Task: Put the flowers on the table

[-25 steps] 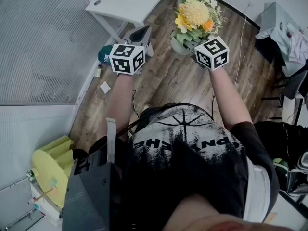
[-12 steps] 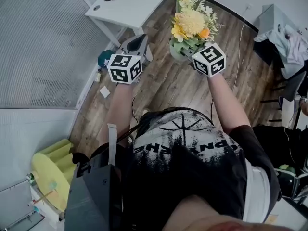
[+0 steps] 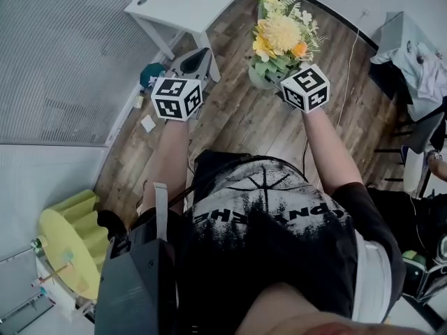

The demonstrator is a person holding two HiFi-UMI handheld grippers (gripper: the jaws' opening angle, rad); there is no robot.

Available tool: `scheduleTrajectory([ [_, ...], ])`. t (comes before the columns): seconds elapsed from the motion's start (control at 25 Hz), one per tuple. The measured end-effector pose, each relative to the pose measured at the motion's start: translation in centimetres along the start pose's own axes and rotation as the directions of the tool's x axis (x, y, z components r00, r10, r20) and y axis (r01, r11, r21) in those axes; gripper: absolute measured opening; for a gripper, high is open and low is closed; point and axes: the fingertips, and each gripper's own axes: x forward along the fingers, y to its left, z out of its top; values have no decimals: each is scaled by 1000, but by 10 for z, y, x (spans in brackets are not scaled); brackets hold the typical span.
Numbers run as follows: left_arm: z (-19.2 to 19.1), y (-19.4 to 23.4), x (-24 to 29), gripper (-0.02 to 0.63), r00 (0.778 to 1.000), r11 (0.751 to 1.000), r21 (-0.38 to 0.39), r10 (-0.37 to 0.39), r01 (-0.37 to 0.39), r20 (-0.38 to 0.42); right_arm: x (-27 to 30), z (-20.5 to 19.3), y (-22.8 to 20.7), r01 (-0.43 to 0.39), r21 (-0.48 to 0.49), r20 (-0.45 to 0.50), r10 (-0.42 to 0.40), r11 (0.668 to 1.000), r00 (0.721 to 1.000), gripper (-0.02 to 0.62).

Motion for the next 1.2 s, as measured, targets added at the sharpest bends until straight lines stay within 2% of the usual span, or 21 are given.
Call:
scheduleTrajectory([
  [0.4,-5,-1,-4,12,1000,999,33,28,-28,-12,5,1,0,-15,6,27,15,1000,1000,250],
  [0.8,-1,8,2,12,1000,997,80,23,-21,-15,17,3,-4,-17,-3,86,17,1000,996,250],
  [1.2,-3,-2,-1,12,1000,989,146,6,-6,1,14,17,1,-9,-64,144,19,998,989,250],
])
